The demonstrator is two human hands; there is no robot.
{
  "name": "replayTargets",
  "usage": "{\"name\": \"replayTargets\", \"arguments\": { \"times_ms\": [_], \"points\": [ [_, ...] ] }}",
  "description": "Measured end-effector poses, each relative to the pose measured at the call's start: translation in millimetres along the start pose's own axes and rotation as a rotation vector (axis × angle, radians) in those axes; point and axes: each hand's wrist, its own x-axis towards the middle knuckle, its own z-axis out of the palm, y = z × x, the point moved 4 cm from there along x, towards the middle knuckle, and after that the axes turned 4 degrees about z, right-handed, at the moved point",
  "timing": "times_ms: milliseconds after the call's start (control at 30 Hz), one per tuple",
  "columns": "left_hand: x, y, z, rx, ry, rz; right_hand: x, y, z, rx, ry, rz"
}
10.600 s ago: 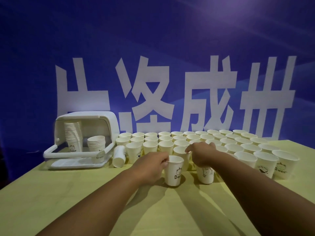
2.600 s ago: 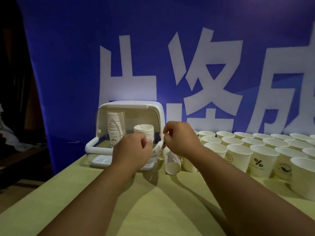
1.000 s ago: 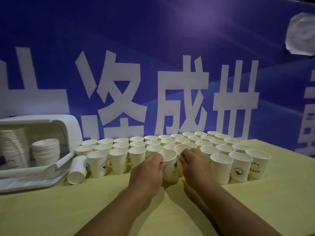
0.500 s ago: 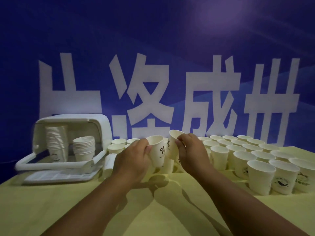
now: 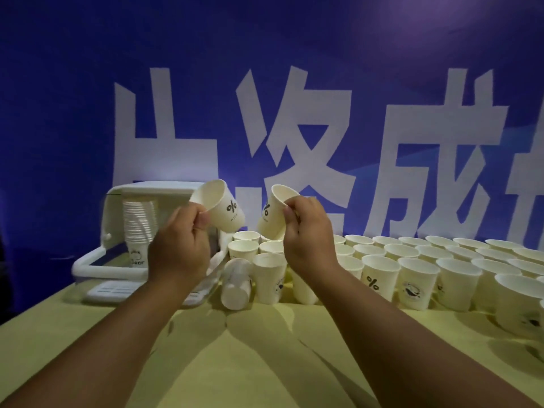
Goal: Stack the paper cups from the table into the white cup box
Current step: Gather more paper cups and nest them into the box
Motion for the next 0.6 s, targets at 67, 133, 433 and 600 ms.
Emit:
{"name": "replayTargets", "arguments": {
  "times_ms": [67, 133, 433, 600],
  "points": [
    [1.4, -16.2, -4.7, 0.014, 0.008, -0.011, 5.3, -8.5, 14.8, 0.019, 0.01, -0.012],
    [3.9, -29.5, -11.0, 0.06, 0.021, -0.024, 10.5, -17.6, 29.3, 0.055, 0.02, -0.01],
    [2.6, -54.4, -21.4, 0.357, -0.194, -0.205, 13.8, -46.5, 76.9, 0.147, 0.027, 0.049],
    [7.9, -51.4, -23.9, 0.425, -0.246, -0.182, 15.4, -44.2, 69.1, 0.159, 0.015, 0.068]
  ]
}}
